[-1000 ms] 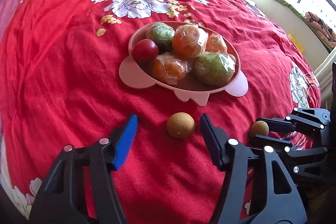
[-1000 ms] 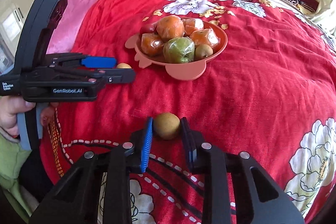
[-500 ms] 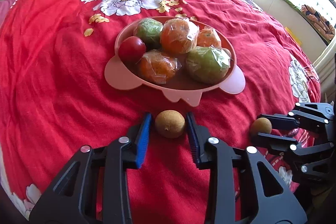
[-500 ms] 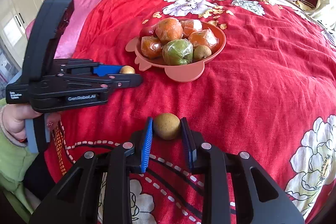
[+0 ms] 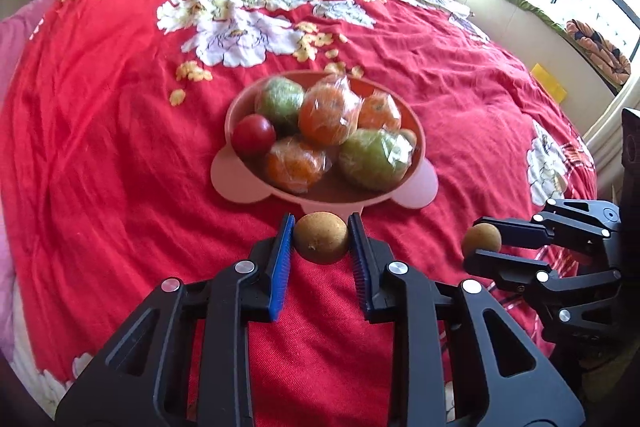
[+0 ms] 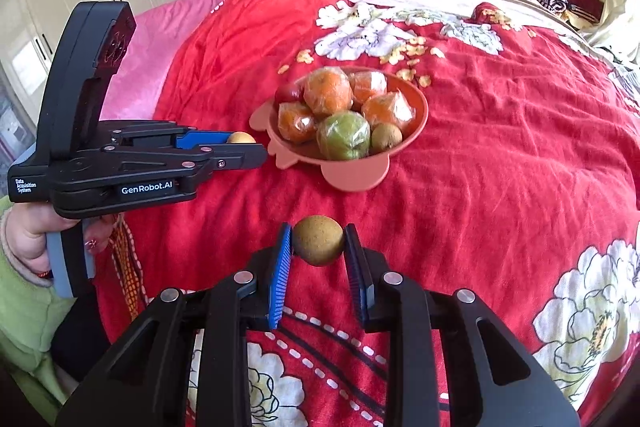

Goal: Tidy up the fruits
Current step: 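Grasp a brown round fruit with the right tool while the left tool grasps another, then carry both held brown fruits over the pink bowl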

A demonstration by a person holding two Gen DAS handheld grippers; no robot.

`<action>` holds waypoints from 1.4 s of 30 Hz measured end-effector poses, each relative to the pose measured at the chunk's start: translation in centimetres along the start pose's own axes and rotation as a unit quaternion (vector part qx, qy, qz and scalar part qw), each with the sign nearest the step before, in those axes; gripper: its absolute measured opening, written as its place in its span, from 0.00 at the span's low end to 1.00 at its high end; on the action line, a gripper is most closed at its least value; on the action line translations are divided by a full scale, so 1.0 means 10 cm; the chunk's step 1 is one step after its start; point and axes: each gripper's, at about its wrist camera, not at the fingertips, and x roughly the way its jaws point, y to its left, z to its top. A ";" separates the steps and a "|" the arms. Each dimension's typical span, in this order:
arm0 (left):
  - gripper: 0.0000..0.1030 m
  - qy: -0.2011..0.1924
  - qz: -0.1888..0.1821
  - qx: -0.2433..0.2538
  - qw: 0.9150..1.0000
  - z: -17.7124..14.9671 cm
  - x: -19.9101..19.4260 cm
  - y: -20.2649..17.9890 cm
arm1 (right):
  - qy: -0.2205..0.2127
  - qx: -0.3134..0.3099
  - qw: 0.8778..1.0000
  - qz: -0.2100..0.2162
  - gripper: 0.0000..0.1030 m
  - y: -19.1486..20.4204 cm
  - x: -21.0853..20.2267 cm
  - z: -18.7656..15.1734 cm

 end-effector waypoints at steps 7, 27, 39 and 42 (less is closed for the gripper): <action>0.19 -0.009 0.000 0.001 1.000 0.13 -0.07 -0.03 | -0.016 0.003 1.000 -0.001 0.24 -0.04 -0.08 0.12; 0.19 0.012 -0.007 0.008 1.000 0.27 0.22 -0.13 | -0.029 0.004 1.000 -0.001 0.24 -0.26 0.03 0.51; 0.20 0.016 -0.013 0.009 1.000 0.29 0.35 -0.12 | -0.016 0.001 1.000 0.005 0.24 -0.33 0.30 0.75; 0.20 0.015 -0.015 0.007 1.000 0.29 0.35 -0.12 | -0.015 -0.004 1.000 0.003 0.25 -0.33 0.36 0.81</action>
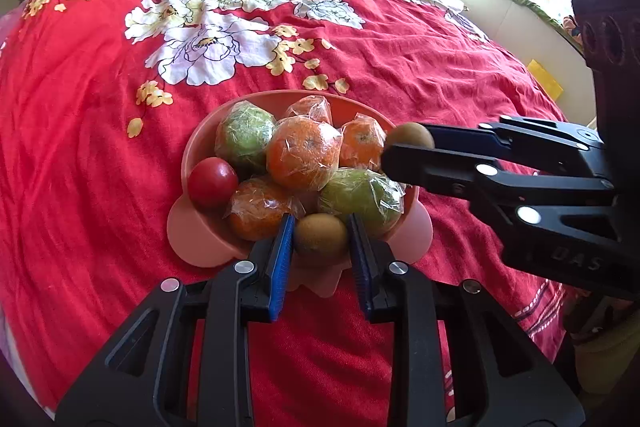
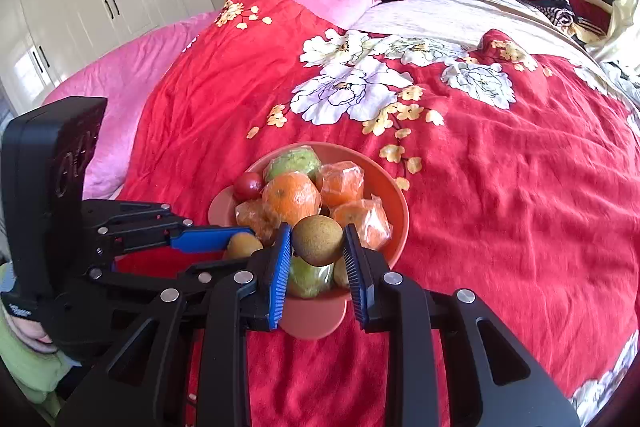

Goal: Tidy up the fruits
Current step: 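Carry both held brown fruits over the pink bowl, then lower both brown fruits into the bowl and open both tools, then withdraw both open tools away from the bowl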

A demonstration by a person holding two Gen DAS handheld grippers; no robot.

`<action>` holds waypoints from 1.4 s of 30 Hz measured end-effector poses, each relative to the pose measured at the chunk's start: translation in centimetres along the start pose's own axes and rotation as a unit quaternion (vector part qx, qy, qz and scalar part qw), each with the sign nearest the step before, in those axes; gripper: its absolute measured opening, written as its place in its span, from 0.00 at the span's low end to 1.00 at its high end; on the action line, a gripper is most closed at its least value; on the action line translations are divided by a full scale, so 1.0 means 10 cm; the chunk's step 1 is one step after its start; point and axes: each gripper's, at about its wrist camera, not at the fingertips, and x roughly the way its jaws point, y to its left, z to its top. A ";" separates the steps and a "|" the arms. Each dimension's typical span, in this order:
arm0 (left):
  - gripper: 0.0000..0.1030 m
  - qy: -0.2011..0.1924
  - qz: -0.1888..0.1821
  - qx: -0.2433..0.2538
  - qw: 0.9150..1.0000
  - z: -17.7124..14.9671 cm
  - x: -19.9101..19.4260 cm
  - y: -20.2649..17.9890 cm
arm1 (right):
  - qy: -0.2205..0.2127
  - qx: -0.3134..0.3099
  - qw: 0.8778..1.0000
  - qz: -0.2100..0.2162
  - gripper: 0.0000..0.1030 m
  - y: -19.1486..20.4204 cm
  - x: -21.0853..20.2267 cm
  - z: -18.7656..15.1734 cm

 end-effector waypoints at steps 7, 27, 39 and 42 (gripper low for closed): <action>0.20 0.002 0.001 0.003 1.000 0.01 0.00 -0.01 | 0.012 -0.004 1.000 0.000 0.25 0.00 0.14 0.01; 0.34 -0.016 0.013 0.000 1.000 0.04 -0.17 -0.06 | -0.039 0.025 0.998 -0.032 0.54 -0.14 -0.52 -0.08; 0.69 -0.051 0.040 -0.025 0.998 -0.08 -0.58 -0.07 | -0.084 0.014 0.995 -0.053 0.89 0.12 -0.98 -0.22; 0.79 -0.060 0.049 -0.035 0.996 -0.16 -0.71 -0.07 | -0.092 0.012 0.994 -0.055 0.92 0.18 -1.08 -0.29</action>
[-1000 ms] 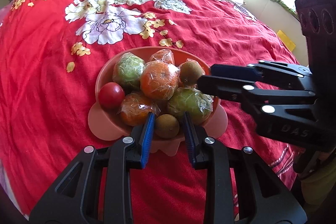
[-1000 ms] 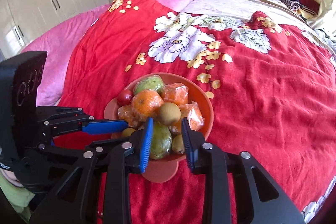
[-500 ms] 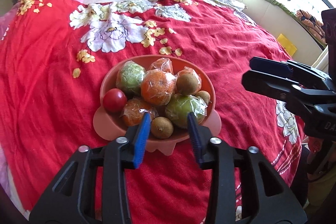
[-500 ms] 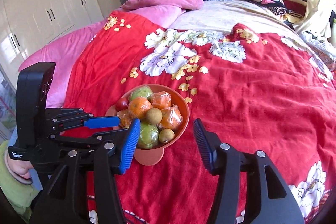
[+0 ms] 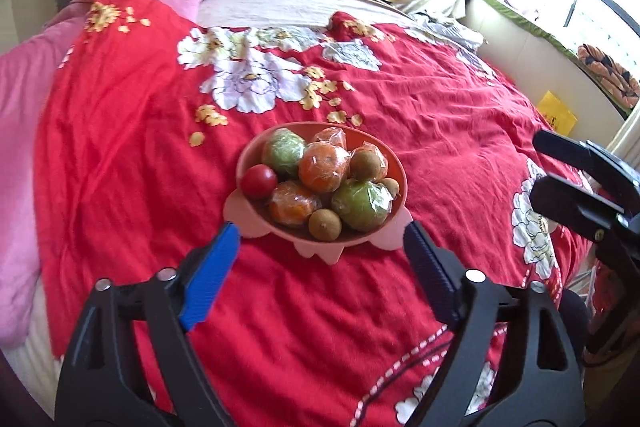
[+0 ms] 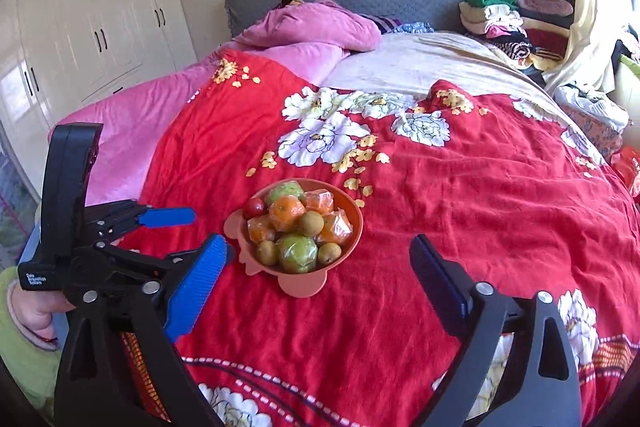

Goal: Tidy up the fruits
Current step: 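Withdraw both open tools away from the bowl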

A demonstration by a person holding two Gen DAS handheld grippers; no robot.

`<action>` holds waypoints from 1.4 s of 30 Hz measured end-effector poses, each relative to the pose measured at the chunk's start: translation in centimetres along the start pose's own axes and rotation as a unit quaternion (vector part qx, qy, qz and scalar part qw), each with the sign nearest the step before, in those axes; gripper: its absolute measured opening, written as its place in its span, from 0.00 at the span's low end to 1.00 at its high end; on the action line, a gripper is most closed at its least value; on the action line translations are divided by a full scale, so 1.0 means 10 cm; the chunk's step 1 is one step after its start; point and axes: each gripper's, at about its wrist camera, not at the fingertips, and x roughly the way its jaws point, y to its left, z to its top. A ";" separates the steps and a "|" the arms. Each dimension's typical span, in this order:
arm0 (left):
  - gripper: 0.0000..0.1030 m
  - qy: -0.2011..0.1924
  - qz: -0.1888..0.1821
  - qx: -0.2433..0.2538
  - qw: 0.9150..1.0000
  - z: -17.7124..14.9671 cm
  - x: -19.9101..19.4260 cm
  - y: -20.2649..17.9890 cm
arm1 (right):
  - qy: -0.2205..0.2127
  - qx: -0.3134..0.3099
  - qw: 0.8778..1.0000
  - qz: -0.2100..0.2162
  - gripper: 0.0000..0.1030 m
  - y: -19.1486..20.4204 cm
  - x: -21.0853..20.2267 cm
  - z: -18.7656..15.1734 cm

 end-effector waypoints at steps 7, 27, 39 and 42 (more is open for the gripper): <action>0.90 -0.021 0.019 -0.030 0.999 -0.13 -0.31 0.05 | -0.007 -0.017 0.999 -0.029 0.95 0.12 -0.21 -0.16; 0.90 -0.011 0.063 -0.049 0.997 -0.68 -0.55 -0.07 | 0.004 0.008 0.998 -0.070 0.95 0.27 -0.43 -0.68; 0.90 -0.006 0.066 -0.041 0.997 -0.86 -0.52 -0.18 | 0.024 0.014 0.998 -0.062 0.95 0.31 -0.39 -0.87; 0.90 -0.004 0.067 -0.045 0.997 -0.87 -0.51 -0.18 | 0.027 0.016 0.998 -0.061 0.95 0.30 -0.38 -0.90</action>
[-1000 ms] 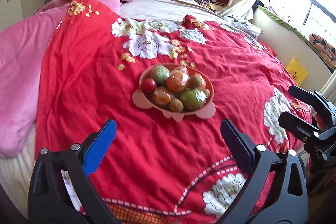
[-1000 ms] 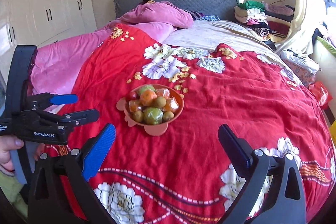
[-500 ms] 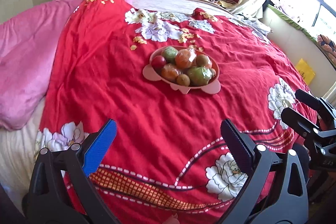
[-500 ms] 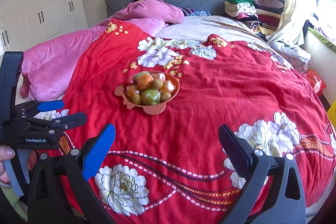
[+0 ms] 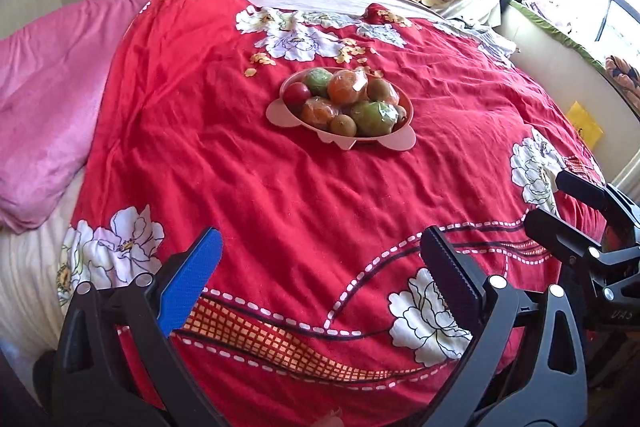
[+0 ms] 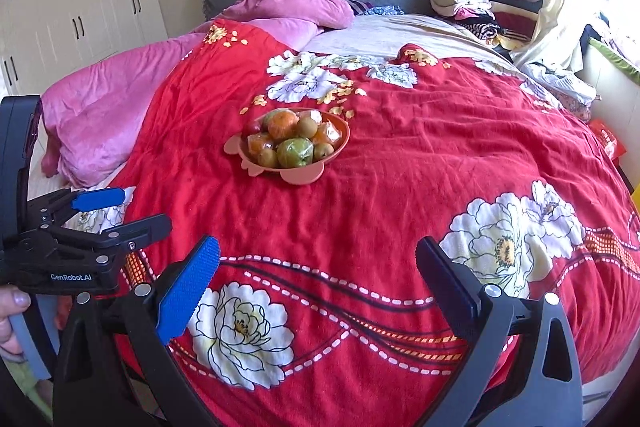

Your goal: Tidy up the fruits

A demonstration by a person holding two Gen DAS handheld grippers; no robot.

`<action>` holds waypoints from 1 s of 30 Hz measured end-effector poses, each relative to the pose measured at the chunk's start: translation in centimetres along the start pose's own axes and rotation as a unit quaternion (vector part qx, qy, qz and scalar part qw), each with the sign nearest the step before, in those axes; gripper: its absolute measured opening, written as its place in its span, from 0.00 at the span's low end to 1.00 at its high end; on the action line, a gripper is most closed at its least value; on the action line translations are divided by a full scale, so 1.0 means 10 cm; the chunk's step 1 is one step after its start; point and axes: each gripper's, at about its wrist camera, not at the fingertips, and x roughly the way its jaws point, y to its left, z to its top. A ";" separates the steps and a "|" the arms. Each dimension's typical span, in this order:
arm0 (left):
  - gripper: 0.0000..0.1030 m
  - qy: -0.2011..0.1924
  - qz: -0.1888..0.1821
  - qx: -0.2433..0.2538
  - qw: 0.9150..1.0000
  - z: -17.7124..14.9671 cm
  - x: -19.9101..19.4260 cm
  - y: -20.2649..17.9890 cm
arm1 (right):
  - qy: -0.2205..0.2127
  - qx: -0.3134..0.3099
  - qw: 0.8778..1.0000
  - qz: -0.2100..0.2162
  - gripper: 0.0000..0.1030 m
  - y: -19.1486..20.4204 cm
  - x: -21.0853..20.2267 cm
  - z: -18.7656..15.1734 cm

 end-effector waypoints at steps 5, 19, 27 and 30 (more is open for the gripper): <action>0.90 0.002 0.005 0.001 1.000 -0.02 0.01 -0.02 | 0.000 0.000 1.000 0.000 0.95 0.00 0.00 -0.01; 0.90 0.004 0.007 0.004 1.000 -0.03 0.01 -0.03 | 0.002 0.001 1.000 0.001 0.95 0.00 0.02 -0.02; 0.90 0.006 0.012 0.005 1.000 -0.04 0.03 -0.04 | 0.003 0.002 1.000 0.000 0.95 0.00 0.05 -0.02; 0.90 0.005 0.015 0.005 1.000 -0.05 0.04 -0.04 | 0.003 0.002 1.000 0.000 0.95 0.01 0.05 -0.02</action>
